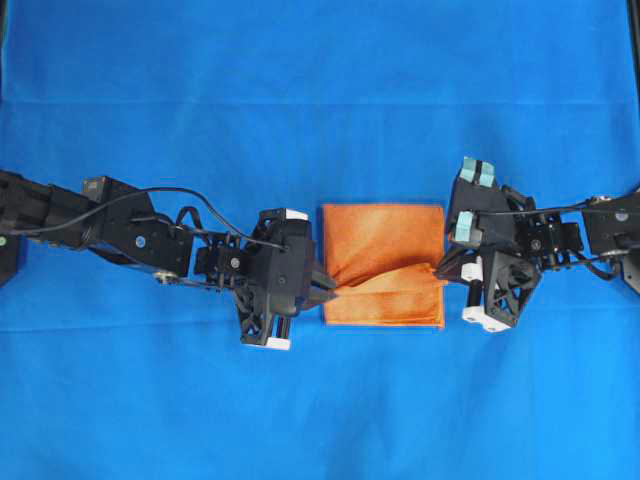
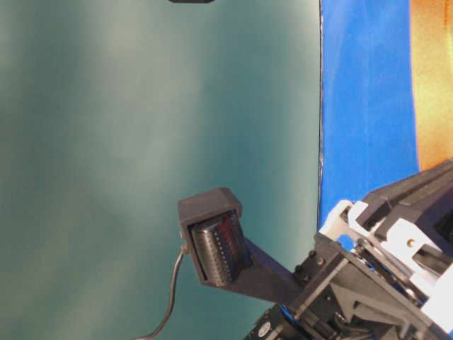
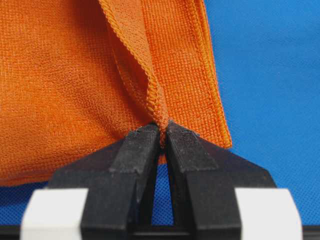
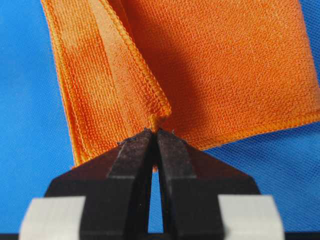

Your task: Fold a vertical towel.

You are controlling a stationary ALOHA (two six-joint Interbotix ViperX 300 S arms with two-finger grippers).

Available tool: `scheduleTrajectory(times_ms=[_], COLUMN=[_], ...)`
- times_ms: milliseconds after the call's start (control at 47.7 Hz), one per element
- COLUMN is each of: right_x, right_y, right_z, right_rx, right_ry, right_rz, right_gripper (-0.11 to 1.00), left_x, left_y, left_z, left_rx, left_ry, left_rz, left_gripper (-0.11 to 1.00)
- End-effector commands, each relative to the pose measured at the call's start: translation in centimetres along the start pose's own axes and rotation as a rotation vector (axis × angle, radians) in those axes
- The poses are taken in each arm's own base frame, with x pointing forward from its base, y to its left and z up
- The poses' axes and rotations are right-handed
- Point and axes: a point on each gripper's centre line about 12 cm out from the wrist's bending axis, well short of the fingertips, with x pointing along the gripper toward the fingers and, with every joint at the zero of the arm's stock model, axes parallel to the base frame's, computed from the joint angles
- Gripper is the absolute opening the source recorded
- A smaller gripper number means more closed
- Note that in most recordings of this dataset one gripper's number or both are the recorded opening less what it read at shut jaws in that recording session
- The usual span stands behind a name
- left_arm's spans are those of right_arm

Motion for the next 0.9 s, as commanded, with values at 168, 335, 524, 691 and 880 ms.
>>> scheduleTrajectory(times_ms=[168,335,524,691,880], right_x=[-0.2,-0.3,-0.3,-0.6,-1.4], right_y=[0.9,1.8,3.1,5.1,6.2], right_z=[0.6,0.2,-0.5,-1.0,-0.4], right_rx=[-0.011,-0.041,-0.076,-0.112,-0.124], right_ry=[-0.032,-0.029,-0.017,-0.033,-0.07], right_rz=[0.029,0.051,0.08,0.139,0.178], right_gripper=[0.05,0.54,0.54,0.52,0.52], left_x=[-0.3,-0.4,-0.5,-0.6,-1.8], left_y=[-0.5,-1.4,-3.1,-5.5,-6.2], left_z=[1.6,1.8,1.9,2.3,3.4], left_rx=[0.009,0.02,0.043,0.074,0.085], left_ry=[-0.051,-0.058,-0.061,-0.073,-0.09], left_rz=[-0.009,-0.025,-0.058,-0.103,-0.118], left_gripper=[0.08,0.36,0.46,0.46,0.46])
